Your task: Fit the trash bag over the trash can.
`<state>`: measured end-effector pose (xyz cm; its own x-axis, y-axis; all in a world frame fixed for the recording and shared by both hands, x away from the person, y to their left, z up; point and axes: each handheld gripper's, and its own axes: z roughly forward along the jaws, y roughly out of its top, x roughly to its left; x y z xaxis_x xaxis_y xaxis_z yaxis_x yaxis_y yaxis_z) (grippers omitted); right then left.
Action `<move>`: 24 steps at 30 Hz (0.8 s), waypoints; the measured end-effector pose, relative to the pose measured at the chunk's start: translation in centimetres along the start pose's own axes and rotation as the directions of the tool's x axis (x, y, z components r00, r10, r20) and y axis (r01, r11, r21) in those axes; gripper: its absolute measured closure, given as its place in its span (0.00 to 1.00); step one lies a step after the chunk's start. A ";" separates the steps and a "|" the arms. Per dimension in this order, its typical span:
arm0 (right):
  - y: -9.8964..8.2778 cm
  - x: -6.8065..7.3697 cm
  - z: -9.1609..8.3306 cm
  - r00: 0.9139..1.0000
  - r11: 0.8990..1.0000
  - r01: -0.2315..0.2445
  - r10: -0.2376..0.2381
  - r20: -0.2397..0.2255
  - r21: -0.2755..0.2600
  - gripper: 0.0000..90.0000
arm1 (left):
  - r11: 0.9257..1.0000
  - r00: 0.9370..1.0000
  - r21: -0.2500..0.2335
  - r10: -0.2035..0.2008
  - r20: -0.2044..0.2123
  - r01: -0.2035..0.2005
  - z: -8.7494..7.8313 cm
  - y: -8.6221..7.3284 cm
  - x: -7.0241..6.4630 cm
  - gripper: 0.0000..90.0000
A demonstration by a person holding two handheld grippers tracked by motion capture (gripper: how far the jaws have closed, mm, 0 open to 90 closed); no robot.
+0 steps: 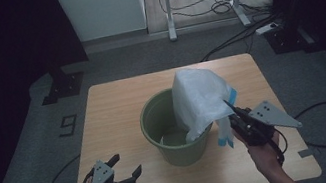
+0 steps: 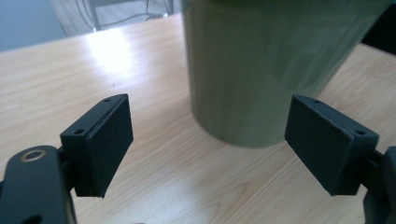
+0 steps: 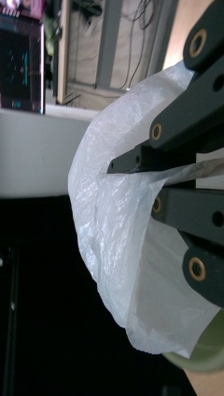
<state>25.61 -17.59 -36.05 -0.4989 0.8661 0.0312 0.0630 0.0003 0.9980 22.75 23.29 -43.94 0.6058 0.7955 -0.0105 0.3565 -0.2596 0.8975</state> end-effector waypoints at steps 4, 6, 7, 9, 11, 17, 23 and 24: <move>0.2 1.5 1.0 0.998 0.998 0.050 -0.049 -0.034 0.030 0.97 | 1.000 1.000 -0.017 0.018 0.002 -0.018 -0.4 0.9 -0.6 0.17; 0.0 2.0 1.4 0.997 0.997 0.061 -0.058 -0.047 0.047 0.97 | 0.999 1.000 -0.029 0.016 0.007 -0.016 -0.5 1.3 -0.8 0.17; -0.1 2.2 1.6 0.997 0.997 0.064 -0.062 -0.051 0.052 0.97 | 0.999 1.000 -0.039 0.013 0.010 -0.013 -0.5 1.5 -0.9 0.17; -0.3 2.5 1.9 0.996 0.996 0.072 -0.068 -0.062 0.061 0.96 | 0.999 1.000 -0.050 0.010 0.011 -0.010 -0.6 1.9 -1.0 0.17; -0.4 2.7 2.2 0.995 0.995 0.075 -0.071 -0.068 0.065 0.96 | 0.999 1.000 -0.054 0.009 0.013 -0.009 -0.5 2.3 -1.2 0.17; -0.8 2.9 2.6 0.995 0.994 0.070 -0.063 -0.078 0.089 0.95 | 0.998 0.999 -0.062 0.020 0.026 -0.018 -0.3 3.3 -1.8 0.18; -1.1 3.3 3.0 0.994 0.992 0.071 -0.062 -0.092 0.104 0.95 | 0.997 0.998 -0.063 0.036 0.049 -0.033 0.1 4.4 -2.7 0.18; -1.1 3.3 3.1 0.994 0.992 0.071 -0.061 -0.093 0.105 0.95 | 0.997 0.998 -0.063 0.038 0.052 -0.034 0.1 4.5 -2.8 0.18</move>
<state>26.56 -13.17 -37.20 -0.5797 0.8145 -0.0248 0.1185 0.1143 0.9864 22.75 19.77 -39.90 0.6551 0.7556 0.0005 0.2900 -0.2520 0.9233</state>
